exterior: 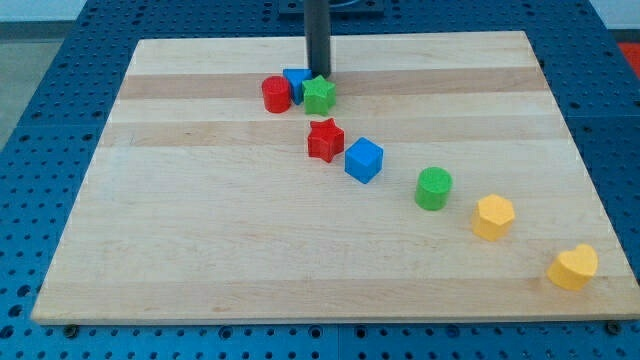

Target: Slightly move blue cube towards diagonally

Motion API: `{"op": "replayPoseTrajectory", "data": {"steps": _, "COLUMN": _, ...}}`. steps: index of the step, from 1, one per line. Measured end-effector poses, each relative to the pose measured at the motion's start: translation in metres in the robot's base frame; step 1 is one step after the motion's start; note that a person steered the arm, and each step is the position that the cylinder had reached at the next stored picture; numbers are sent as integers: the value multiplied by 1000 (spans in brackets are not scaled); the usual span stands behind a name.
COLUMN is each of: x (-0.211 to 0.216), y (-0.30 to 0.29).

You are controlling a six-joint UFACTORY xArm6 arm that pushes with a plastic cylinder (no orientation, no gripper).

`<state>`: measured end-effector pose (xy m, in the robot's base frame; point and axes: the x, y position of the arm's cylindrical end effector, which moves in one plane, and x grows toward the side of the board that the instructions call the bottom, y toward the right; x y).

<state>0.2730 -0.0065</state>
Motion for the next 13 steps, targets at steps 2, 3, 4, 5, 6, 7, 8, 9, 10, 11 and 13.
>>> {"op": "replayPoseTrajectory", "data": {"steps": 2, "x": -29, "y": 13}}
{"op": "replayPoseTrajectory", "data": {"steps": 3, "x": -27, "y": 2}}
{"op": "replayPoseTrajectory", "data": {"steps": 4, "x": -13, "y": -11}}
{"op": "replayPoseTrajectory", "data": {"steps": 5, "x": -1, "y": -18}}
{"op": "replayPoseTrajectory", "data": {"steps": 6, "x": -3, "y": -26}}
{"op": "replayPoseTrajectory", "data": {"steps": 7, "x": -3, "y": -45}}
{"op": "replayPoseTrajectory", "data": {"steps": 8, "x": -3, "y": -62}}
{"op": "replayPoseTrajectory", "data": {"steps": 9, "x": -3, "y": -69}}
{"op": "replayPoseTrajectory", "data": {"steps": 10, "x": -2, "y": -69}}
{"op": "replayPoseTrajectory", "data": {"steps": 11, "x": 2, "y": -69}}
{"op": "replayPoseTrajectory", "data": {"steps": 13, "x": 10, "y": -69}}
